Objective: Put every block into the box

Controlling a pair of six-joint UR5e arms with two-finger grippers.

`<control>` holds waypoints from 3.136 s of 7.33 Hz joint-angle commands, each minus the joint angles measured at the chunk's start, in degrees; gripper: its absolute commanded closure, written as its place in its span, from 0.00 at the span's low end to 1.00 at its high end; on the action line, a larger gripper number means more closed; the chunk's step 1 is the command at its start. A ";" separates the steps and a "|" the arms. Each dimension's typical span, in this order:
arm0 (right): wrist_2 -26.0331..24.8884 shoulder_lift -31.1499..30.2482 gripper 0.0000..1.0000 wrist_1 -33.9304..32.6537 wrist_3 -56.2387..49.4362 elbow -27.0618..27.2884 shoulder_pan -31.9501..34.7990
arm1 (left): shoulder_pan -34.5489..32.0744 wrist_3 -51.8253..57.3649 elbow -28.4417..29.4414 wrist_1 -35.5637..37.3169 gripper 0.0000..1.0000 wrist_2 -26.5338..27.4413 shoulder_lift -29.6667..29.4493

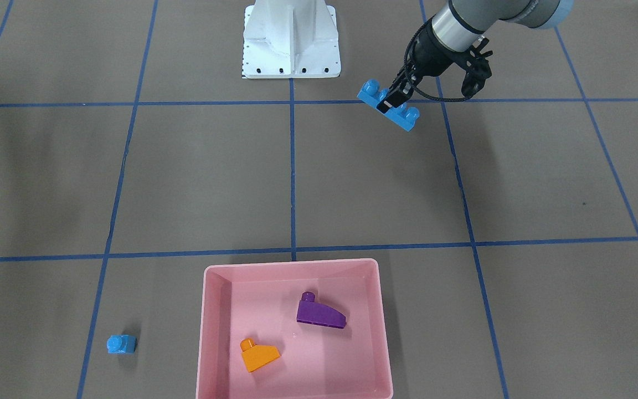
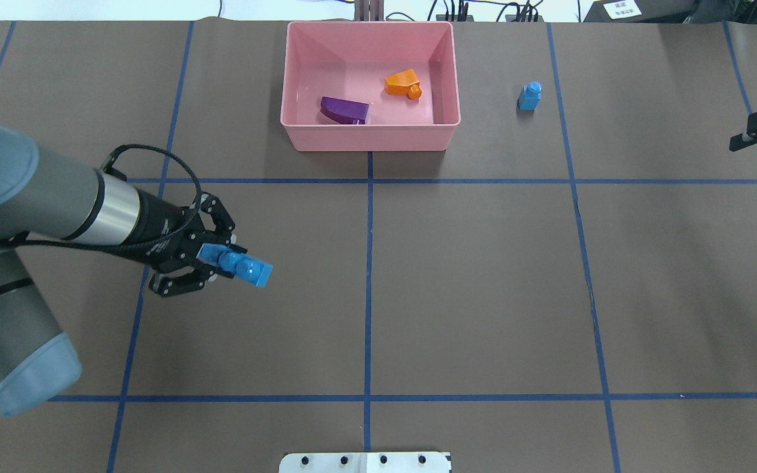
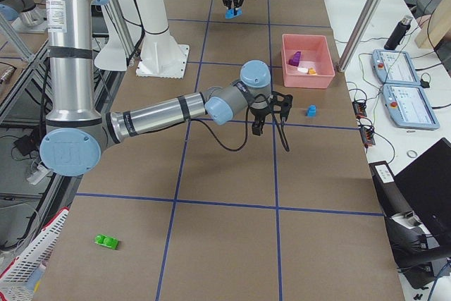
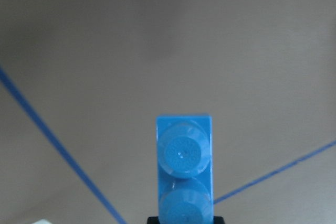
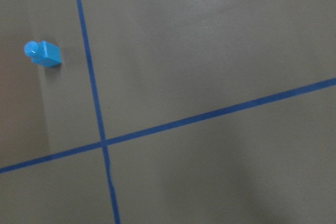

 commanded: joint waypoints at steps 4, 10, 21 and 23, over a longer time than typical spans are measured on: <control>-3.03 -29.89 0.01 0.32 -34.91 1.10 4.70 | -12.10 14.15 44.22 7.25 1.00 -0.13 -42.85; -6.47 -38.38 0.00 1.20 -53.32 -12.49 10.42 | -9.13 25.77 66.13 -10.42 0.00 12.70 -48.65; 0.55 -37.86 0.34 10.52 -52.37 -26.94 11.13 | -15.86 84.31 3.33 23.42 0.00 5.78 -3.99; 2.92 -37.77 0.78 10.52 -51.59 -27.03 11.13 | -20.88 94.45 0.14 23.42 0.00 3.22 3.69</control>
